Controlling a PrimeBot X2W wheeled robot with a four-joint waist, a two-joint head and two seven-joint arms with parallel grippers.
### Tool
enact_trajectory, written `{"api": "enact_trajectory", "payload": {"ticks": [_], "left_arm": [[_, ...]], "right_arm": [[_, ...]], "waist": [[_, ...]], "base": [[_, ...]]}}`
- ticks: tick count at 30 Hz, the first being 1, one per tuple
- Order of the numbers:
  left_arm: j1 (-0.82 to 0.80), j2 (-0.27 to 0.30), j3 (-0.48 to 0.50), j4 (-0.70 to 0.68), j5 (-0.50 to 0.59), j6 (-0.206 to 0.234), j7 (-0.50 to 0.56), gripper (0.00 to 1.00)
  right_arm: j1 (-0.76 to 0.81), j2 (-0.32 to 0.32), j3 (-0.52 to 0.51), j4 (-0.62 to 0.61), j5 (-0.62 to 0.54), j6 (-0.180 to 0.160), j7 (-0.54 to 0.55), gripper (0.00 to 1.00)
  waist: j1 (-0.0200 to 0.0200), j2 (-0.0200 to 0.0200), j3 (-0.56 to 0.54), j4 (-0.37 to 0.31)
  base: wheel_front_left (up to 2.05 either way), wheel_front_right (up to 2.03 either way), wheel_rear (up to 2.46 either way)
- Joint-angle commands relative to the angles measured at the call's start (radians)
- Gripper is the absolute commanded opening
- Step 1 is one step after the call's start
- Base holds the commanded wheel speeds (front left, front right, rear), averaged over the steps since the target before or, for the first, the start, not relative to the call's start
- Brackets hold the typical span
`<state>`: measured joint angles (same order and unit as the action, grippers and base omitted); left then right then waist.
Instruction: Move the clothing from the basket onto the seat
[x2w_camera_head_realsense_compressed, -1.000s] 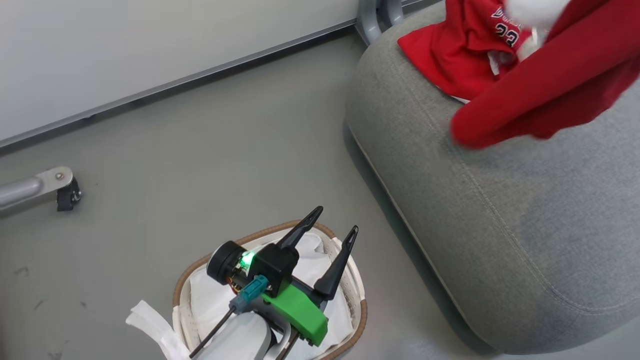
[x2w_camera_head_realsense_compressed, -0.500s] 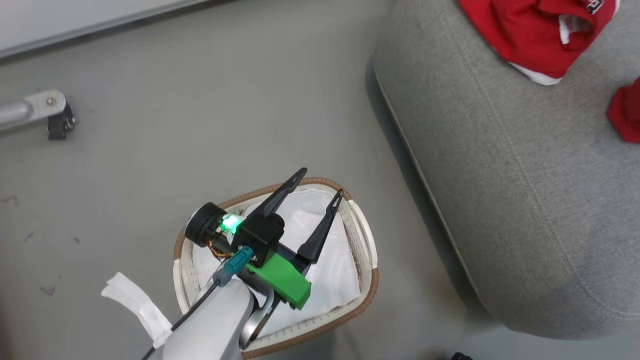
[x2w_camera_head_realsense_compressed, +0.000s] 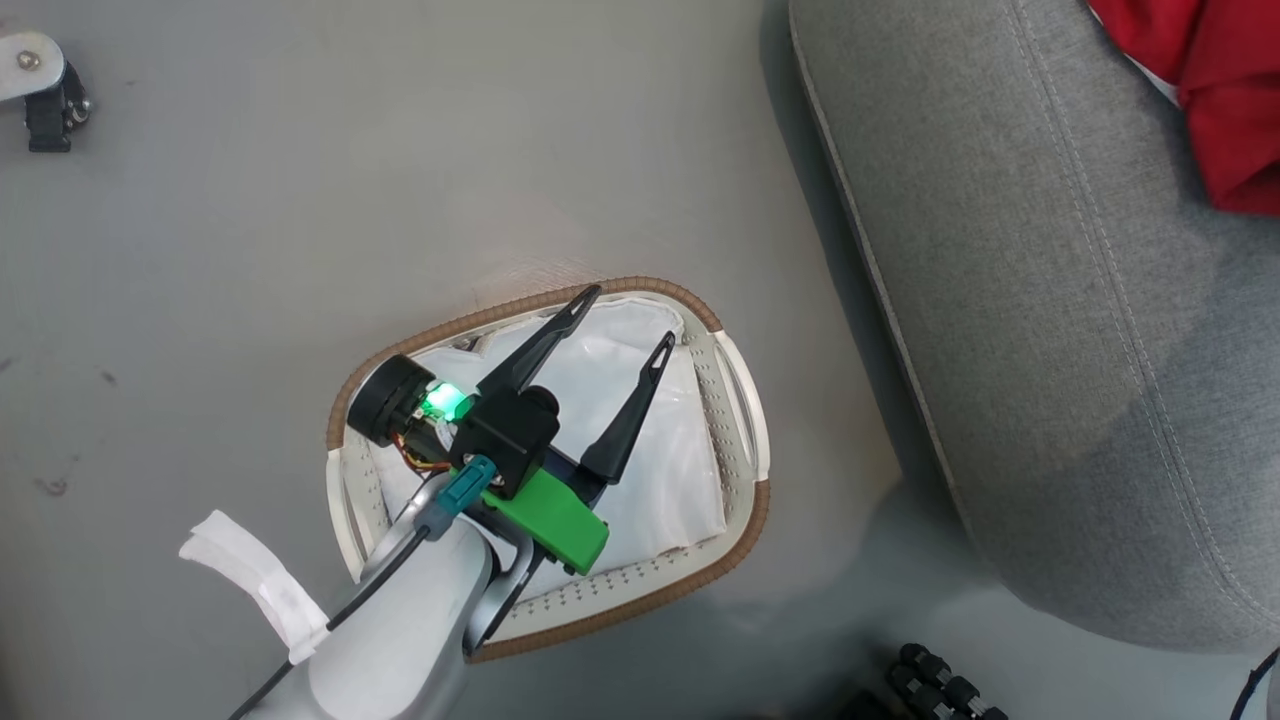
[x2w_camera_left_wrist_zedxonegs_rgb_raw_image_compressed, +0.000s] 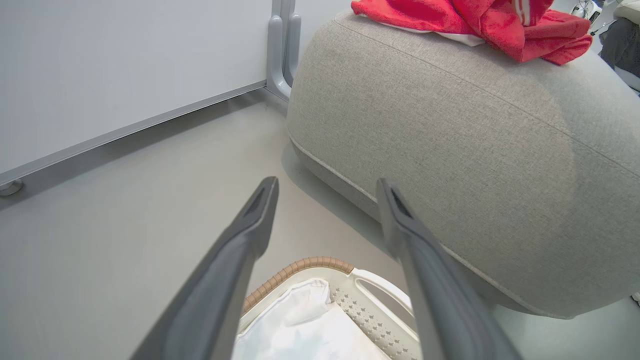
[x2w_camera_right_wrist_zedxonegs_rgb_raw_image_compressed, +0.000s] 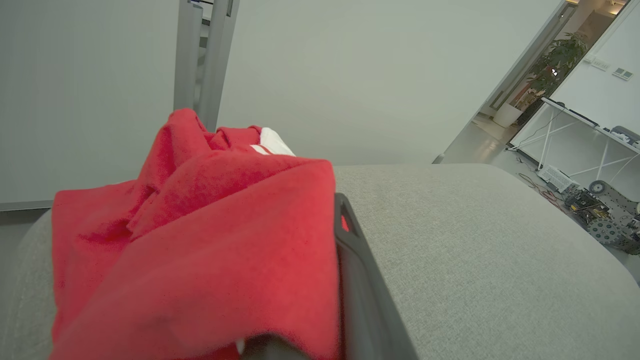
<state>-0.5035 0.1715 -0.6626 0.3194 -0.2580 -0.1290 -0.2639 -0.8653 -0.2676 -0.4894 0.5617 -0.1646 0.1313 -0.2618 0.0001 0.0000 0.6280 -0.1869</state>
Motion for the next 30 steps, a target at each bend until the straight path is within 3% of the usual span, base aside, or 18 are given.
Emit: {"api": "enact_trajectory", "payload": {"ticks": [1,6,7,8,9,10,11,30], "left_arm": [[-0.019,0.008,0.004,-0.001,0.002,-0.003,-0.001,1.0],[-0.003,0.011,0.008,0.006,0.002,-0.003,-0.001,1.0],[0.001,0.01,0.009,0.008,0.001,-0.003,-0.001,1.0],[0.005,0.01,0.009,0.011,-0.001,-0.003,-0.001,1.0],[0.01,0.008,0.009,0.014,-0.003,-0.003,-0.001,1.0],[0.013,0.005,0.008,0.017,-0.007,-0.003,-0.001,1.0],[0.015,0.0,0.007,0.019,-0.01,-0.003,-0.001,1.0],[0.132,-0.076,0.093,0.026,-0.069,-0.003,-0.001,1.0]], "right_arm": [[0.024,0.009,-0.009,0.007,-0.009,-0.001,-0.004,0.0],[0.059,0.04,-0.018,-0.004,-0.024,-0.001,-0.004,0.0],[0.067,0.046,-0.019,-0.008,-0.024,-0.001,-0.004,0.02],[0.073,0.052,-0.018,-0.013,-0.025,-0.001,-0.004,0.1],[0.083,0.055,-0.016,-0.02,-0.025,-0.001,-0.004,0.38],[0.091,0.057,-0.015,-0.024,-0.025,-0.001,-0.004,0.49],[0.102,0.059,-0.014,-0.029,-0.024,-0.001,-0.003,1.0],[0.325,0.09,0.053,-0.075,-0.025,-0.001,-0.003,1.0]], "waist": [[-0.0001,0.0,0.015,-0.002],[-0.0001,0.0,0.009,-0.014],[-0.0001,0.0,0.005,-0.017],[-0.0001,0.0,0.001,-0.02],[-0.0001,0.0,-0.006,-0.023],[-0.0001,0.0,-0.012,-0.024],[-0.0001,0.0,-0.021,-0.026],[-0.0001,0.0,-0.288,0.019]], "base": [[0.0,0.0,0.0],[0.0,0.0,0.0],[0.0,0.0,0.0],[0.0,0.0,0.0],[0.0,0.0,0.0],[0.0,0.0,0.0],[0.0,0.0,0.0],[0.0,0.0,0.0]]}}
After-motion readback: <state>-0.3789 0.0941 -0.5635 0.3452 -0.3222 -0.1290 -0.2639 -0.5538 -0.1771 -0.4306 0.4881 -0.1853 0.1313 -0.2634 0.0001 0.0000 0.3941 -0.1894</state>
